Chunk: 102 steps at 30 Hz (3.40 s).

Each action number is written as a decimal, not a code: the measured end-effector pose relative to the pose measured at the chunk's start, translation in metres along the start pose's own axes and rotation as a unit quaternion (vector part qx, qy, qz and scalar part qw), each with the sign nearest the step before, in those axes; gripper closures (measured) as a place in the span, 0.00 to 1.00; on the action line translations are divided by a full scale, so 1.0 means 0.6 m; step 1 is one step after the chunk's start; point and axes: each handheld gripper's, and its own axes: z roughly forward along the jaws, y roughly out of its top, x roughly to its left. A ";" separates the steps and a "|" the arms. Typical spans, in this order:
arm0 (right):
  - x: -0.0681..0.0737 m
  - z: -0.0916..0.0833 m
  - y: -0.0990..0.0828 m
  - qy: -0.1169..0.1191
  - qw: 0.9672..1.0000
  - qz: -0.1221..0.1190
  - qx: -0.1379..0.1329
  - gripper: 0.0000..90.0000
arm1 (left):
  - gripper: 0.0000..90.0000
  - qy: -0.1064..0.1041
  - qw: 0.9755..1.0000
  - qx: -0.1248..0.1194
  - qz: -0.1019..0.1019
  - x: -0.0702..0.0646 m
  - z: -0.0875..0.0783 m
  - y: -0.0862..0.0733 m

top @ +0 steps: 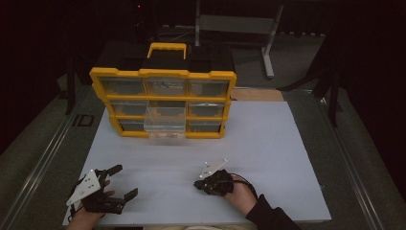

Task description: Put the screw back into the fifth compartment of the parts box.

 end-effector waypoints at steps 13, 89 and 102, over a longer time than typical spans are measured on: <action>-0.010 -0.046 0.023 -0.006 0.999 0.006 -0.039 0.98 | 0.01 0.001 1.000 0.000 0.000 0.000 0.000 0.000; -0.111 -0.149 0.282 -0.065 0.981 -0.026 -0.180 0.98 | 0.01 -0.002 1.000 -0.001 -0.001 0.002 0.000 -0.001; -0.121 -0.127 0.295 -0.062 0.984 -0.017 -0.168 0.97 | 0.01 -0.002 1.000 -0.002 -0.001 0.002 0.000 -0.001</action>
